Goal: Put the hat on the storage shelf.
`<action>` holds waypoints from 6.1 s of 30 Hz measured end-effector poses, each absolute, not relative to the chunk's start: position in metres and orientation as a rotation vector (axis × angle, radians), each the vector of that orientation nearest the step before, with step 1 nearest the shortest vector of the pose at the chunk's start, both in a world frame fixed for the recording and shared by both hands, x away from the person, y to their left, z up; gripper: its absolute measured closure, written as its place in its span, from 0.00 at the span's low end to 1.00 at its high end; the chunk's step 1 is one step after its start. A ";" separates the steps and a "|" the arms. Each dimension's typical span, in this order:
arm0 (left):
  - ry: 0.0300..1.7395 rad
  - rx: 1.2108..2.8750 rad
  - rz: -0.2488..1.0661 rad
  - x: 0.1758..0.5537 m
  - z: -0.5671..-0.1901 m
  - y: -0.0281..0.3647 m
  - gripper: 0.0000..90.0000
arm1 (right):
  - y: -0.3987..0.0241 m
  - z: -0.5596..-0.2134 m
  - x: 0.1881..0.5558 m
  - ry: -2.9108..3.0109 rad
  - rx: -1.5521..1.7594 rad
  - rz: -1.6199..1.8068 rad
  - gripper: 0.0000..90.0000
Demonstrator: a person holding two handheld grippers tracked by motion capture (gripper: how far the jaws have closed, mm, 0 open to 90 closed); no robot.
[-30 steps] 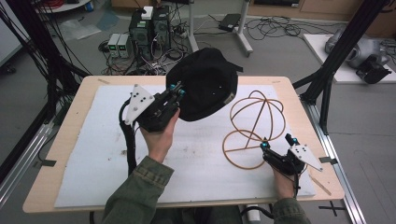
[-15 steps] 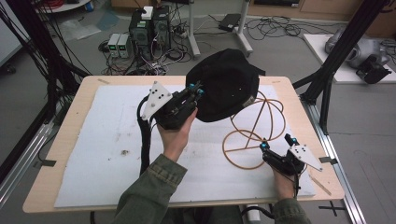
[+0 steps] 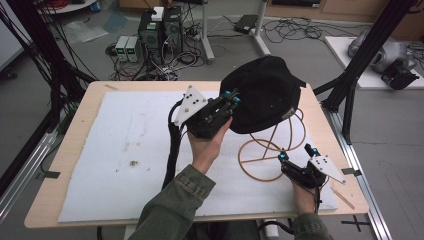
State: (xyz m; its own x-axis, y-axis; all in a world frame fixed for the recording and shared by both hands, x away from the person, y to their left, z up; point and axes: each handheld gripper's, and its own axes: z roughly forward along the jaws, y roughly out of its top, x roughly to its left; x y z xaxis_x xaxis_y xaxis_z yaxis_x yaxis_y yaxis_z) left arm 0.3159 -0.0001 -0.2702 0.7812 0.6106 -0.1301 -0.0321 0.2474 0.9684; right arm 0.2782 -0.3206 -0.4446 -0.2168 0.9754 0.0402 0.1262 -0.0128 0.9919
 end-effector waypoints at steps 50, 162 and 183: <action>0.485 1.647 0.365 0.331 -0.257 -0.068 0.96 | -0.321 -0.445 0.277 1.468 1.208 1.353 0.13; 1.359 1.112 1.293 0.253 -0.433 0.262 0.25 | -0.319 -0.449 0.266 1.388 1.211 1.283 0.13; 1.331 1.148 1.277 0.252 -0.435 0.260 0.25 | -0.319 -0.449 0.267 1.403 1.216 1.305 0.13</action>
